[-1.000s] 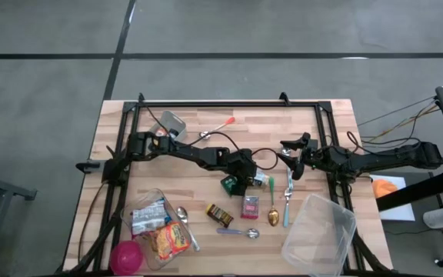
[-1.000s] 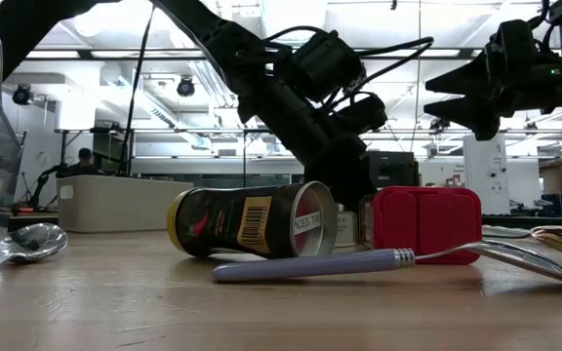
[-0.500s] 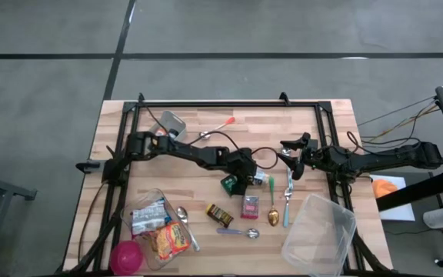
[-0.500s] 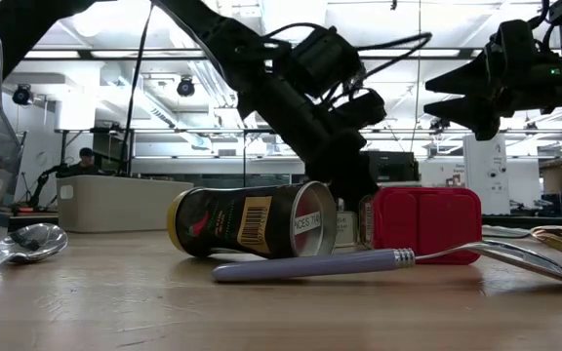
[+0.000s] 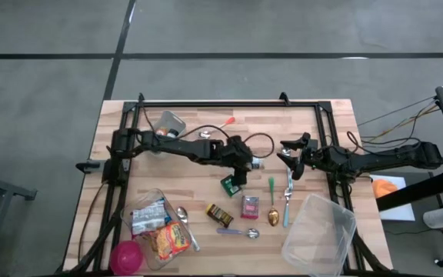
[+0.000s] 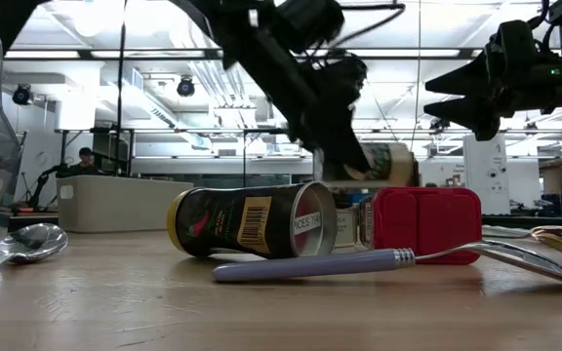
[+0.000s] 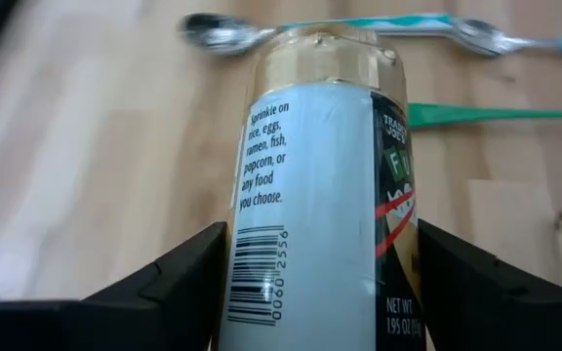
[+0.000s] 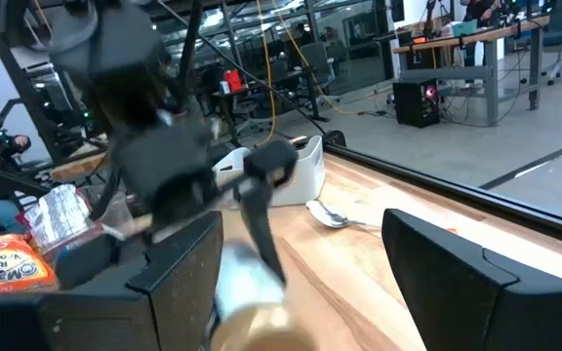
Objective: Pick & Place Food Item
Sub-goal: Put the golden seasoning bottle into the gray bin
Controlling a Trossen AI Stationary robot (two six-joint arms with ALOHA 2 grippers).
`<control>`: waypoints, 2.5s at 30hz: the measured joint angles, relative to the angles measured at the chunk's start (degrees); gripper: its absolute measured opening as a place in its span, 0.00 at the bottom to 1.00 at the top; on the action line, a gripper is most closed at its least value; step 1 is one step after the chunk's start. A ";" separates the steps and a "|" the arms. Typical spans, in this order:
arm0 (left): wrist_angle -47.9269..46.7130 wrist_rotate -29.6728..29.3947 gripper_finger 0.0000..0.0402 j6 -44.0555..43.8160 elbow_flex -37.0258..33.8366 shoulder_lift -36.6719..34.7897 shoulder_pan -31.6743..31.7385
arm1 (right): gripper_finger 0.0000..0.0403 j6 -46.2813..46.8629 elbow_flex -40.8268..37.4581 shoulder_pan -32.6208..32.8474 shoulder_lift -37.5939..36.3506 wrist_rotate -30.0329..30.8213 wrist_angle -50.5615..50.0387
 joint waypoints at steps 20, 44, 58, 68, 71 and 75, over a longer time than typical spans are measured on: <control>-45.14 -23.64 0.68 -37.23 0.00 -21.46 0.08 | 0.69 0.02 -0.01 0.02 0.04 -0.02 -0.95; -57.76 -30.24 0.68 -57.59 -17.66 -37.25 7.28 | 0.69 0.01 0.01 0.04 0.02 -0.02 -0.99; -32.40 -13.73 0.68 -36.04 -39.33 -50.87 27.98 | 0.69 0.01 -0.01 0.04 0.02 -0.02 -0.99; -23.29 -6.84 0.68 -32.69 -44.67 -49.47 31.86 | 0.69 0.00 0.01 0.02 0.02 -0.02 -0.99; -22.19 -5.49 0.68 -34.62 -45.22 -49.49 31.86 | 0.69 0.00 -0.01 0.02 0.02 -0.02 -0.97; -19.63 -3.64 0.68 -34.93 -46.53 -49.49 31.86 | 0.69 0.02 0.01 0.02 0.02 -0.02 -0.97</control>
